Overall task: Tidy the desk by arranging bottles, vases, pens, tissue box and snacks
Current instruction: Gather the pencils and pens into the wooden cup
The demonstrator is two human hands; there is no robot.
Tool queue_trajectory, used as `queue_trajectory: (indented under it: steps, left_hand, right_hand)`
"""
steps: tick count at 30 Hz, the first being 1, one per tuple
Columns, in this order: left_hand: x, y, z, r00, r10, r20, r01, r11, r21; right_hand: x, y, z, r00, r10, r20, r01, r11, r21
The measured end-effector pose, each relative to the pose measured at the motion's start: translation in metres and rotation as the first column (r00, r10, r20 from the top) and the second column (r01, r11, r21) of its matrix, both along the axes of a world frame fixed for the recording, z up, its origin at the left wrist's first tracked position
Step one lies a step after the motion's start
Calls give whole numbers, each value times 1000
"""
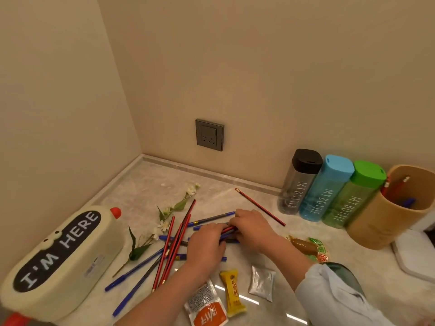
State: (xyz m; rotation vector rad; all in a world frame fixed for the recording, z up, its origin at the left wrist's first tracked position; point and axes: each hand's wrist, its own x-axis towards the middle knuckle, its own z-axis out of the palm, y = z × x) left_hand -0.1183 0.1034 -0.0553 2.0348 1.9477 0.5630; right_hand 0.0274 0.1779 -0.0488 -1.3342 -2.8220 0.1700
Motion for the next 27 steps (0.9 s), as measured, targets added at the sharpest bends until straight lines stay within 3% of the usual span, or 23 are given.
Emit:
queue_trajectory:
  steps: [4,8,11,14,17,19,21,24,27]
  left_hand:
    - [-5,7,4,999,13,41,-14,999,31]
    - [-2,17,31,999,27,-23,-22,982,189]
    - [6,25,53,996,52,-68,-28,947,319]
    - [23,32,74,998,50,-35,-29,893,448]
    - [49,35,98,991,-17,134,-45,890,453]
    - [69,36,111,927,-85,365,-51,936,349]
    - [90,36,123,802,-109,587,-20,978,209]
    - [125,35,135,665,-196,721,125,980,152]
    - [161,29,148,448,-263,854,260,953,157]
  right_hand:
    - [3,-3,4,1000,-25,-13,25,1000,8]
    - [10,-7,21,993,-67,-97,73,995,66]
    - [16,-15,42,959,-197,-204,208,978,30]
    - [23,-26,62,887,-320,-332,331,943,-26]
    - [34,-38,80,726,-456,-515,380,890,-252]
    - [44,-46,92,584,-526,-618,357,850,-387]
    - [57,-54,102,480,-550,-684,349,835,-426]
    - [87,-65,114,391,-544,-742,346,834,-429]
    - [120,-76,124,324,-535,-780,354,834,-424]
